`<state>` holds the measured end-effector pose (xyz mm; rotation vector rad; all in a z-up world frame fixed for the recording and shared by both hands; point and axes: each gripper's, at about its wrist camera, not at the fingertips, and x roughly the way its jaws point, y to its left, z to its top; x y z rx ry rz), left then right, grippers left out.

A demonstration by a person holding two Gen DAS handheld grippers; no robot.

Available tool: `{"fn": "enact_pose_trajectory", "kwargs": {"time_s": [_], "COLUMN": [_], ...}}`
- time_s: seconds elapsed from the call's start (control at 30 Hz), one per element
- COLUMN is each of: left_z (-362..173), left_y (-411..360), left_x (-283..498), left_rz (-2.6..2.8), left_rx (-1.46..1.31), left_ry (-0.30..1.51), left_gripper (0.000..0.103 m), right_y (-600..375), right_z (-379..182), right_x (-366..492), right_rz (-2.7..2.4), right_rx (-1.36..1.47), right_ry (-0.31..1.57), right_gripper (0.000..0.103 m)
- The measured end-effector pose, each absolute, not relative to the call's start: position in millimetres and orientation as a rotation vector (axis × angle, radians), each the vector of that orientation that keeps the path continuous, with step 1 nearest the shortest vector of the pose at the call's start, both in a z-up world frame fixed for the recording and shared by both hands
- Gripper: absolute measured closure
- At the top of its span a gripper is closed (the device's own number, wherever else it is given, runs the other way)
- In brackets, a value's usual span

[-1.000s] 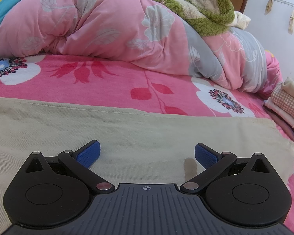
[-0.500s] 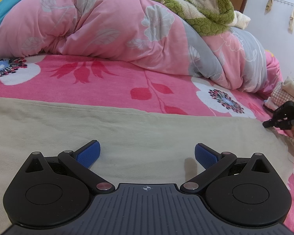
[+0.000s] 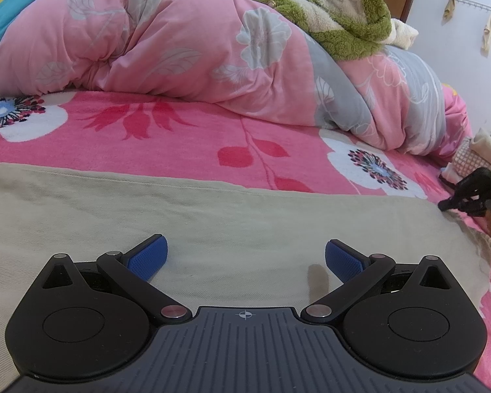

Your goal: Fold clothes

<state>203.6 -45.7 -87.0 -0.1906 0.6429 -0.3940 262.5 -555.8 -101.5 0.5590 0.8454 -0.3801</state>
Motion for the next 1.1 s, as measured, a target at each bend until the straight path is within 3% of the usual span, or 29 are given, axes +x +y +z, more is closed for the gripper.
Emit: {"fn": "enact_pose_trajectory", "kwargs": {"time_s": [0.2, 0.37, 0.43, 0.6, 0.83, 0.93, 1.0, 1.07, 1.1], "left_z": [-87.2, -86.9, -86.8, -86.8, -85.2, -78.1, -68.8, -58.3, -53.0], "left_y": [-45.7, -45.9, -45.6, -45.9, -41.5, -36.7, -34.0, -31.6, -30.4], "left_x": [203.7, 203.6, 203.9, 203.6, 203.3, 200.6, 189.6, 174.3, 166.7], "left_rz": [-0.393, -0.393, -0.394, -0.393, -0.408, -0.456, -0.485, -0.507, -0.518], "left_rx": [-0.189, -0.188, -0.19, -0.19, -0.222, -0.262, -0.265, -0.253, -0.247], "left_ry": [0.643, 0.643, 0.643, 0.643, 0.644, 0.647, 0.635, 0.617, 0.607], "left_gripper": [0.0, 0.0, 0.0, 0.0, 0.0, 0.0, 0.0, 0.0, 0.0], "right_y": [-538.5, -528.5, -544.4, -578.5, -474.4, -446.4, -444.2, -466.8, -488.0], "right_z": [-64.4, -77.6, -94.5, -83.5, -58.8, -72.3, -86.6, -98.4, -99.0], "right_x": [221.1, 171.0, 156.7, 122.3, 107.4, 113.1, 112.4, 102.3, 89.8], "right_rz": [-0.453, -0.255, -0.37, -0.607, -0.188, -0.048, -0.062, -0.123, -0.176], "right_rx": [0.443, 0.523, 0.489, 0.59, 0.559, 0.556, 0.545, 0.593, 0.671], "right_ry": [0.721, 0.813, 0.85, 0.708, 0.678, 0.727, 0.771, 0.771, 0.746], "right_gripper": [0.098, 0.096, 0.103, 0.098, 0.096, 0.092, 0.093, 0.103, 0.103]}}
